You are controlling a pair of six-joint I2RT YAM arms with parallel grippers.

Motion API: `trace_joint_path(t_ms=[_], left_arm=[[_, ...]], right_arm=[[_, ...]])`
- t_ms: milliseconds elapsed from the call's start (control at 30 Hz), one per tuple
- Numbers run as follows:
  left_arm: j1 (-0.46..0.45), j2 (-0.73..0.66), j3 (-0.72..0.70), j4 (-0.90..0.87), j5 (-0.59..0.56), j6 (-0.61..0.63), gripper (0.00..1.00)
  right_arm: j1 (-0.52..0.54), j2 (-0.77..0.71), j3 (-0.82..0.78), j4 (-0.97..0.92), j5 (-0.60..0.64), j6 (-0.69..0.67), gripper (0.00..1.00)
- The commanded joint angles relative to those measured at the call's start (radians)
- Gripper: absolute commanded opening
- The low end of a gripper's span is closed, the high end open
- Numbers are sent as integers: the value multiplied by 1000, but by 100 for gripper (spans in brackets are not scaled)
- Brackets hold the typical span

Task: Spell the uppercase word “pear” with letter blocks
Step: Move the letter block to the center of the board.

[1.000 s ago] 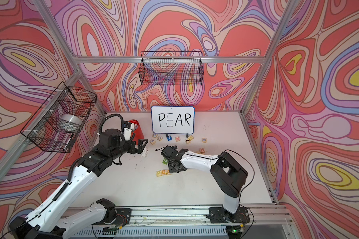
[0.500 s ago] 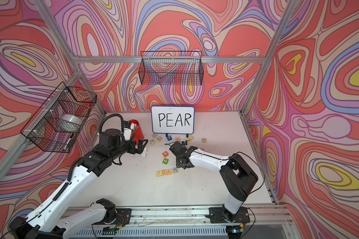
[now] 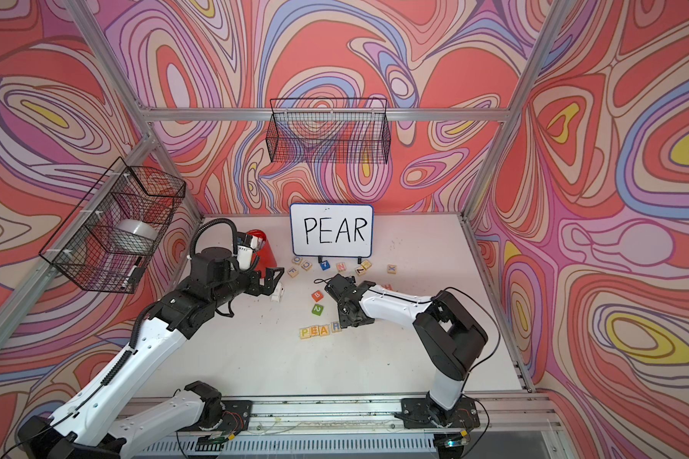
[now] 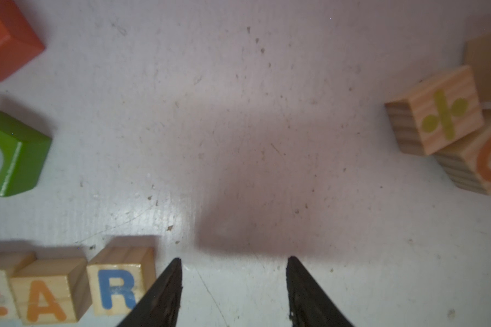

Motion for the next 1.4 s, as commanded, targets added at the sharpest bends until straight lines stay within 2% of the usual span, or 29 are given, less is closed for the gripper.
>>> trace_joint_path(t_ms=[0, 167, 933, 1200, 1367], left_arm=[[-1, 4, 27, -20, -1, 14, 100], [-2, 4, 27, -20, -4, 14, 100], [-2, 2, 27, -21, -7, 16, 100], [-2, 13, 27, -23, -6, 10, 100], [-4, 50, 58, -45, -33, -37, 100]], right_arm=[[2, 16, 11, -1, -26, -31, 61], [13, 13, 1, 19, -39, -41, 69], [52, 73, 24, 20, -44, -24, 70], [53, 24, 19, 36, 2, 27, 71], [52, -51, -39, 126, -43, 39, 75]])
